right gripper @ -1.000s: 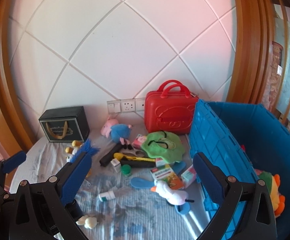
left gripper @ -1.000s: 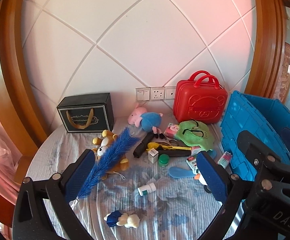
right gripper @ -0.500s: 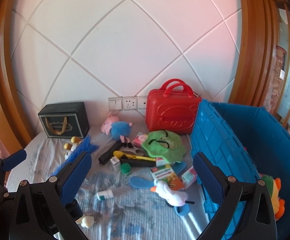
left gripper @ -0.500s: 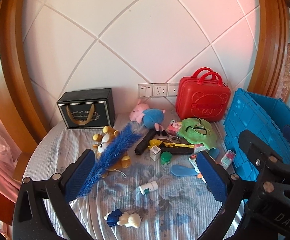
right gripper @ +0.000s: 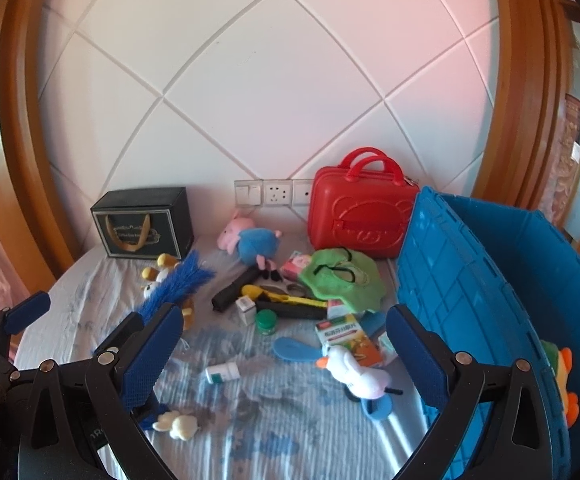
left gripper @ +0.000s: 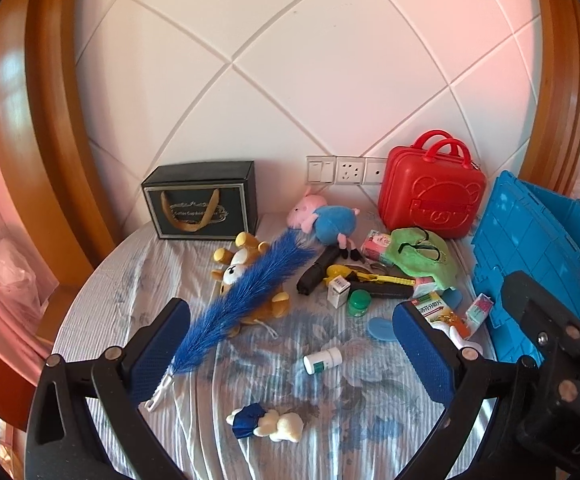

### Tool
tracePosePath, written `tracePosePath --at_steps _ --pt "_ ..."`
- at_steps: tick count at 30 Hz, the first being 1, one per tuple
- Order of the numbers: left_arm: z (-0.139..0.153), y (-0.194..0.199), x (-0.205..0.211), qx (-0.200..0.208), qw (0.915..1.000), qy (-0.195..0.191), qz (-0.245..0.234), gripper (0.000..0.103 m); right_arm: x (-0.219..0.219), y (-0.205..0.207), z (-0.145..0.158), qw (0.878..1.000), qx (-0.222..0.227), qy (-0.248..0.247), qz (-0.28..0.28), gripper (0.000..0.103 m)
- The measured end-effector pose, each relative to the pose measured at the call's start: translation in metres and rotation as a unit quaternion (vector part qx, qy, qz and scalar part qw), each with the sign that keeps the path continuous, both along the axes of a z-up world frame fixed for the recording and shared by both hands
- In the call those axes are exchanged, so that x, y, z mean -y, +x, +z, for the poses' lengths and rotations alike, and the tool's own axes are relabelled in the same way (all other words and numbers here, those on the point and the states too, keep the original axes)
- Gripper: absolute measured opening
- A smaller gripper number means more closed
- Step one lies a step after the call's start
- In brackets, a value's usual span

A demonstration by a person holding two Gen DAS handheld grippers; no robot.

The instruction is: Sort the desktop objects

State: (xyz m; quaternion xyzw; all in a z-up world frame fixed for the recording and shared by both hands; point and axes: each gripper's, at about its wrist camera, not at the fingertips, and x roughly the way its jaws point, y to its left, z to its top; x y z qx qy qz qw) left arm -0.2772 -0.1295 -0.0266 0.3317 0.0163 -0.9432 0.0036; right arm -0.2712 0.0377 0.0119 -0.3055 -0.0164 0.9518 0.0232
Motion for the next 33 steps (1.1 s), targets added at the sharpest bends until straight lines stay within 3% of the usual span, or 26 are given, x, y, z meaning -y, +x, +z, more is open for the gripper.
tracePosePath --at_steps 10,19,27,31,33 --pt "-0.008 0.021 0.032 0.011 0.9993 -0.005 0.035 0.103 0.023 0.019 -0.01 0.999 0.001 -0.029 0.021 0.103" --pt "-0.012 0.039 0.058 0.009 0.9982 0.0 0.06 0.103 0.041 0.034 -0.008 0.999 -0.007 -0.02 0.041 0.103" --pt "-0.028 0.064 0.07 0.016 0.9946 -0.032 0.097 0.103 0.054 0.053 -0.029 0.998 0.001 -0.039 0.058 0.103" --pt "-0.034 0.081 0.073 0.026 0.9943 -0.005 0.103 0.103 0.049 0.07 -0.033 0.997 -0.001 -0.05 0.054 0.103" --pt "-0.03 0.089 0.078 0.017 0.9944 0.028 0.1 0.103 0.048 0.078 -0.034 0.998 0.003 -0.041 0.048 0.103"
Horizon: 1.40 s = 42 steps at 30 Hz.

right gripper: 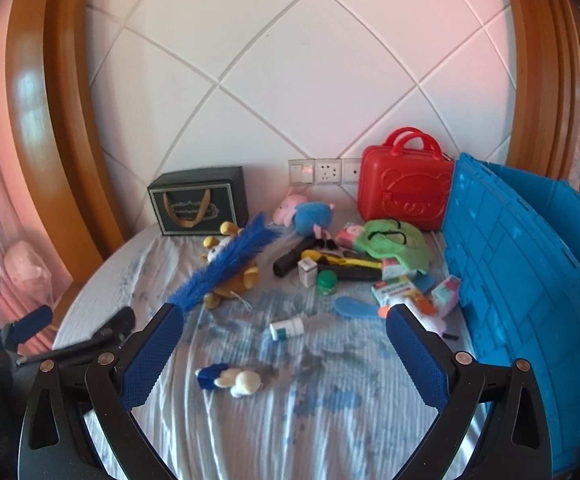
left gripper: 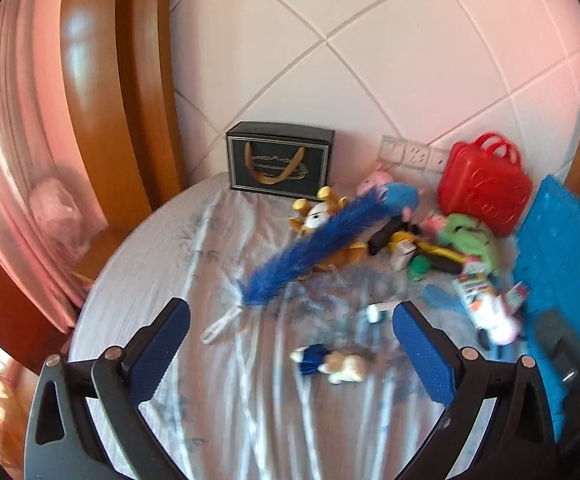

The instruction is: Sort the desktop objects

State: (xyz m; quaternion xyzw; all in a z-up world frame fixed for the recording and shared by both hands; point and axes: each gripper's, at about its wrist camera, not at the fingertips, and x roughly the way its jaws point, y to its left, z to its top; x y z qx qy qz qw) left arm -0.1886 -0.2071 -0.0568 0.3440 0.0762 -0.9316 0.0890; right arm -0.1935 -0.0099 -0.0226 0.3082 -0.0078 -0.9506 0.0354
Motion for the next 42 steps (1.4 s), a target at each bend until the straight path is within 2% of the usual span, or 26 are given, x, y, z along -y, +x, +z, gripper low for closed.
tracePosePath --at_steps 4,7,11,13,20,24,28,32,38,42 --pt "0.014 0.01 0.0 -0.019 0.9998 0.0 -0.003 0.103 -0.009 0.02 -0.005 1.0 0.001 -0.002 -0.025 0.103" --pt "0.019 0.023 -0.003 -0.03 0.9992 -0.025 -0.006 0.103 -0.014 0.032 -0.006 0.999 -0.002 -0.001 -0.043 0.103" --pt "0.013 0.042 -0.008 -0.033 0.9984 -0.043 -0.016 0.103 -0.018 0.049 -0.002 0.998 -0.009 -0.003 -0.057 0.103" --pt "0.009 0.052 -0.016 -0.027 0.9986 -0.037 -0.028 0.103 -0.023 0.06 0.0 0.998 -0.011 0.0 -0.063 0.103" --pt "0.011 0.104 -0.078 -0.034 0.9958 -0.042 -0.074 0.103 -0.072 0.109 0.011 0.995 -0.025 0.018 -0.095 0.103" --pt "0.017 0.134 -0.106 -0.033 0.9956 -0.032 -0.082 0.103 -0.109 0.146 0.021 0.993 -0.03 0.029 -0.106 0.103" --pt "0.027 0.163 -0.135 -0.044 0.9927 -0.024 -0.11 0.103 -0.129 0.178 0.026 0.991 -0.032 0.028 -0.124 0.103" --pt "0.039 0.176 -0.154 -0.06 0.989 -0.026 -0.132 0.103 -0.142 0.201 0.03 0.987 -0.035 0.029 -0.153 0.103" --pt "0.048 0.183 -0.167 -0.061 0.9846 -0.051 -0.156 0.103 -0.158 0.216 0.047 0.981 -0.049 0.017 -0.187 0.103" --pt "0.051 0.185 -0.172 -0.065 0.9827 -0.045 -0.168 0.103 -0.162 0.224 0.054 0.978 -0.053 0.023 -0.198 0.103"
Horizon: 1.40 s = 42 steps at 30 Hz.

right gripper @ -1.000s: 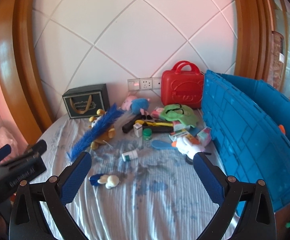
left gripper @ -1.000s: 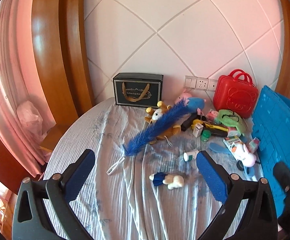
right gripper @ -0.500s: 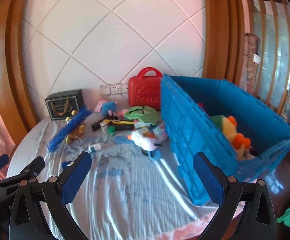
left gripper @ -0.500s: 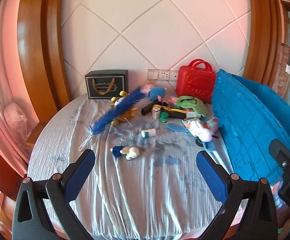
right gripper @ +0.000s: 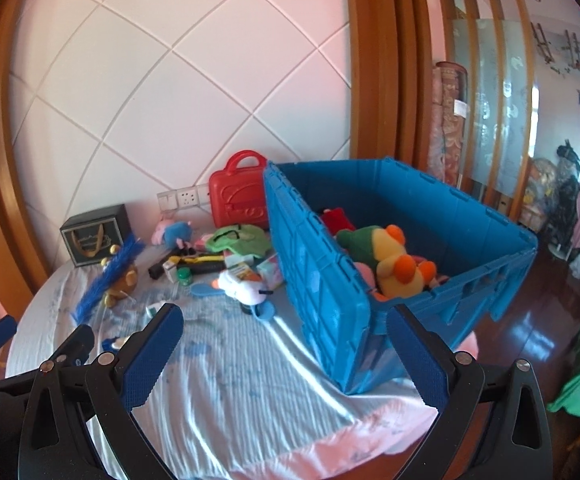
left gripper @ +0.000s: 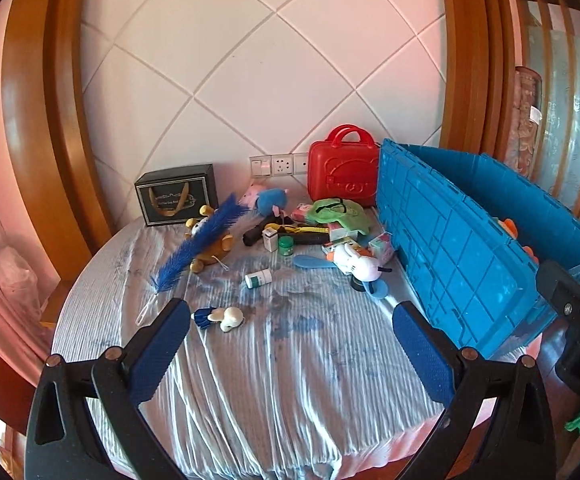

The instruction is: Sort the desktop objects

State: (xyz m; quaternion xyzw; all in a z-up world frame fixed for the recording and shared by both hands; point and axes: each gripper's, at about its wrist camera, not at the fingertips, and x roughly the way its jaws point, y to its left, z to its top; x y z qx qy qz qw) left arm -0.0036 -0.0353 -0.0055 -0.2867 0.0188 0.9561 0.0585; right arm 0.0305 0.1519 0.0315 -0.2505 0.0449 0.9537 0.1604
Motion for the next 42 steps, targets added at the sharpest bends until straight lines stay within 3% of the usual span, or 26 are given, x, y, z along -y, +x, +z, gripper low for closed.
tracePosePath --at_steps 18,33,42 --pt "-0.002 0.021 -0.06 0.002 0.9964 0.009 -0.084 0.103 -0.046 0.038 0.004 0.997 -0.002 0.01 -0.072 0.103" --pt "0.001 0.018 -0.033 -0.002 0.9989 0.005 -0.047 0.103 -0.025 0.028 0.004 0.999 -0.002 0.013 -0.043 0.103" --pt "0.001 0.027 -0.037 -0.045 0.9973 -0.049 -0.031 0.103 -0.016 0.025 0.002 0.999 0.0 0.021 -0.04 0.103"
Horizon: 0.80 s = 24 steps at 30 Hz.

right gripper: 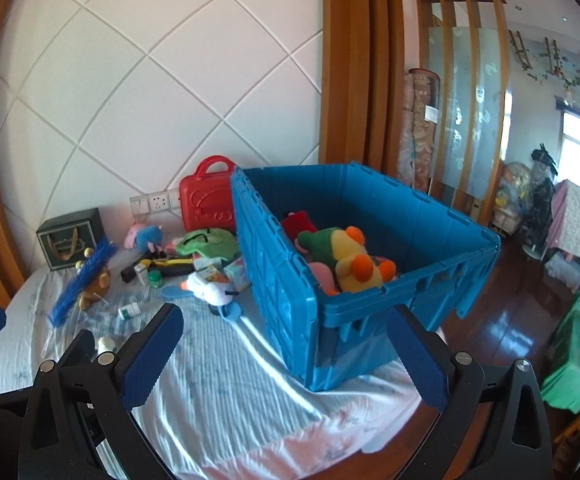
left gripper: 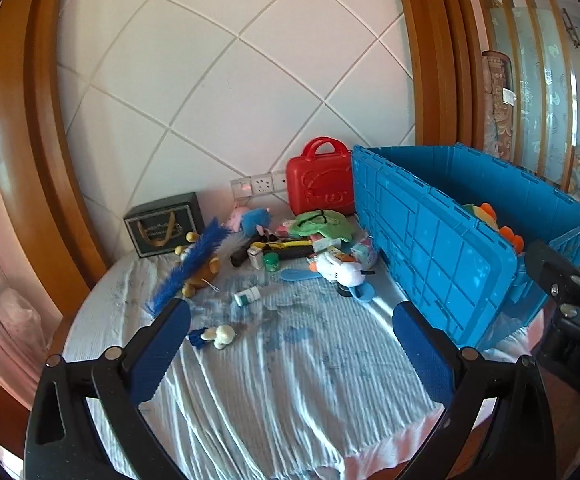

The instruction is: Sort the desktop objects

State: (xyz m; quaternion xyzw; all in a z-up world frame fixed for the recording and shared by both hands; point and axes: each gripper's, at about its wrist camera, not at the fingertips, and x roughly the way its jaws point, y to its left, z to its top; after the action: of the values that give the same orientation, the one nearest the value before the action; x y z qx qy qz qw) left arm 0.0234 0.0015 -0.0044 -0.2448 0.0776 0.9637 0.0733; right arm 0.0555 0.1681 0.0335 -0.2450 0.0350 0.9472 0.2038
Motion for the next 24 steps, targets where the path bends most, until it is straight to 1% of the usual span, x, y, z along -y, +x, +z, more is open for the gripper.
tracePosePath --at_steps 2,6,7,9,11,12,14,17,21,24 --pt "0.001 0.002 0.001 -0.013 0.9998 -0.011 0.008 0.103 0.002 -0.001 -0.001 1.0 0.001 0.003 0.001 0.103" --pt "0.001 0.001 0.008 -0.014 0.9999 0.003 0.01 0.103 0.004 0.0 -0.004 1.0 0.004 0.008 0.002 0.103" --pt "0.001 0.0 0.008 -0.014 0.9998 0.002 0.012 0.103 0.005 0.0 -0.004 1.0 0.004 0.01 0.001 0.103" --pt "0.002 0.0 0.009 -0.018 0.9992 -0.002 0.034 0.103 0.006 -0.001 -0.004 1.0 0.005 0.011 0.002 0.103" --pt "0.003 0.0 0.009 -0.019 0.9993 -0.007 0.032 0.103 0.005 -0.001 -0.004 1.0 0.006 0.013 0.001 0.103" --pt "0.004 0.001 0.009 -0.022 0.9989 -0.012 0.038 0.103 0.006 -0.001 -0.004 1.0 0.006 0.014 0.001 0.103" --pt "0.006 0.003 0.011 -0.031 0.9985 -0.009 0.044 0.103 0.007 -0.002 -0.005 1.0 0.006 0.016 0.001 0.103" --pt "0.005 0.0 0.014 -0.027 0.9986 -0.007 0.046 0.103 0.007 -0.003 -0.006 1.0 0.007 0.018 0.001 0.103" --pt "0.002 -0.003 0.014 -0.024 0.9978 -0.017 0.059 0.103 0.008 -0.004 -0.008 1.0 0.008 0.017 0.003 0.103" --pt "0.001 -0.005 0.019 -0.013 0.9984 0.002 0.055 0.103 0.009 -0.006 -0.008 1.0 0.008 0.016 0.006 0.103"
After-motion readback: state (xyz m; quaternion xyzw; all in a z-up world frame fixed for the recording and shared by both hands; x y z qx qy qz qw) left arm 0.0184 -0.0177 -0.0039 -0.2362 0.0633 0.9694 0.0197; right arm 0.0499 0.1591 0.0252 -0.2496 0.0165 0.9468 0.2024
